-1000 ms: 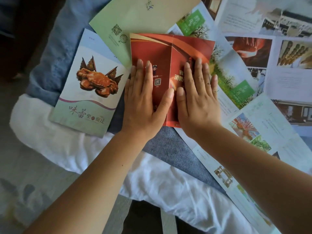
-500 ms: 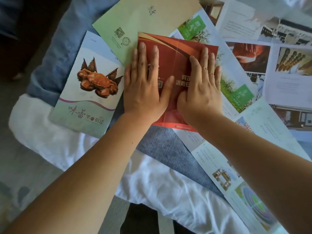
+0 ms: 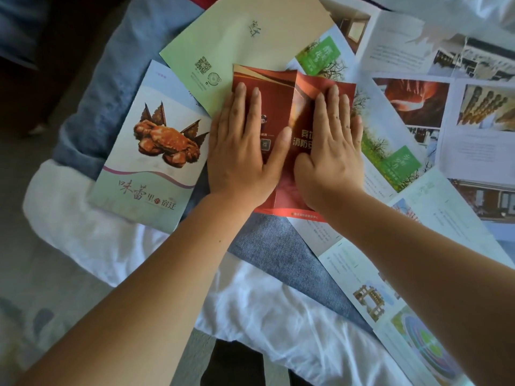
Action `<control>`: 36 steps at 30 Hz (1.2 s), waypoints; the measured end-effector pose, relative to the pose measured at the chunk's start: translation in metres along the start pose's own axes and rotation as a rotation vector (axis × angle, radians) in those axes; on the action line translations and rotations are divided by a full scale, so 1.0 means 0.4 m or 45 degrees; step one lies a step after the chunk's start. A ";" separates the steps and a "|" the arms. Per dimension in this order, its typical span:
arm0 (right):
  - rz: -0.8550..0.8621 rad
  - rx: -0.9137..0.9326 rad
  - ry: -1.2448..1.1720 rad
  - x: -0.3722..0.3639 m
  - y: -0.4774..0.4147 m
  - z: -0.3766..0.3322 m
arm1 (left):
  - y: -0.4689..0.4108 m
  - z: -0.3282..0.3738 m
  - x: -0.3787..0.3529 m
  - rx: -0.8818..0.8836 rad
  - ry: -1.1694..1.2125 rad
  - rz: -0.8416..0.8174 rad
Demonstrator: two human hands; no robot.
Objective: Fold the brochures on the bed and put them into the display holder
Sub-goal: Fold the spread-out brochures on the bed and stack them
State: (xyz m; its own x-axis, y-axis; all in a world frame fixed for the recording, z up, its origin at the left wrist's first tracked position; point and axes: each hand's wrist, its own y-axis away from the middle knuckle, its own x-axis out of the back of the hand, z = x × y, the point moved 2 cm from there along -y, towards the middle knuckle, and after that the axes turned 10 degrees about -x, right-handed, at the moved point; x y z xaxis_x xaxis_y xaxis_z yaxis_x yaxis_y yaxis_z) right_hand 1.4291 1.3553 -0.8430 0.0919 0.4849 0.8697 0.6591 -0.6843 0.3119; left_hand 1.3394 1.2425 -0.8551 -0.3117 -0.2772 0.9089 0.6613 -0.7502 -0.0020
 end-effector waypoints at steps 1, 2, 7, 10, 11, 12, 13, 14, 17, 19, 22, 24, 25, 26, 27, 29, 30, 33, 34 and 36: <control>-0.003 0.017 -0.003 -0.002 -0.001 -0.002 | 0.001 0.004 0.004 0.014 0.045 0.000; -0.002 0.038 -0.010 -0.006 -0.001 -0.005 | 0.002 0.009 0.007 0.025 0.093 0.001; -0.013 0.176 -0.202 -0.017 0.002 -0.008 | 0.011 0.027 0.027 0.064 0.361 0.006; -0.036 0.207 -0.309 -0.014 0.001 -0.004 | 0.016 0.036 0.044 0.129 0.604 -0.001; -0.038 0.212 -0.345 -0.011 0.002 0.000 | 0.019 0.042 0.048 0.148 0.663 0.011; -0.044 0.222 -0.387 -0.009 0.004 0.001 | 0.023 0.049 0.054 0.169 0.706 0.034; -0.058 0.232 -0.435 -0.006 0.008 0.003 | 0.028 0.056 0.059 0.189 0.742 0.061; -0.076 0.243 -0.484 -0.004 0.013 0.004 | 0.031 0.065 0.064 0.204 0.779 0.081; -0.118 0.289 -0.607 0.003 0.036 0.008 | 0.036 0.089 0.073 0.239 0.902 0.107; -0.149 0.324 -0.682 0.009 0.050 0.010 | 0.035 0.099 0.079 0.255 0.953 0.124; -0.204 0.367 -0.810 0.015 0.062 0.014 | 0.035 0.116 0.086 0.273 1.131 0.124; -0.265 0.388 -0.900 0.023 0.067 0.018 | 0.035 0.130 0.088 0.320 1.334 0.093; -0.278 0.396 -0.924 0.029 0.071 0.020 | 0.033 0.136 0.086 0.339 1.456 0.061; -0.265 0.403 -0.926 0.035 0.077 0.022 | 0.031 0.143 0.082 0.336 1.579 0.022; -0.223 0.408 -0.908 0.044 0.085 0.027 | 0.028 0.151 0.079 0.313 1.661 -0.008; -0.109 0.387 -0.834 0.060 0.100 0.042 | 0.025 0.167 0.075 0.269 1.666 -0.016; -0.055 0.354 -0.770 0.066 0.105 0.049 | 0.027 0.175 0.072 0.267 1.604 -0.010; -0.031 0.261 -0.333 0.063 0.103 0.080 | 0.041 0.175 0.046 0.147 0.944 0.048; -0.068 0.242 -0.122 0.051 0.104 0.096 | 0.048 0.174 0.030 0.055 0.608 0.051; -0.074 0.258 0.207 0.022 0.114 0.128 | 0.066 0.168 -0.010 -0.072 0.010 -0.005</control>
State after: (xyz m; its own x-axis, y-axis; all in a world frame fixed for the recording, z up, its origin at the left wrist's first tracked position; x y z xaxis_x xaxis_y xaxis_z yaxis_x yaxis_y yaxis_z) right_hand 1.4982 1.3560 -0.8406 -0.0611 0.4152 0.9077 0.7973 -0.5268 0.2946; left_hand 1.4042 1.2640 -0.8306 -0.3201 -0.2786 0.9055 0.6204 -0.7839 -0.0219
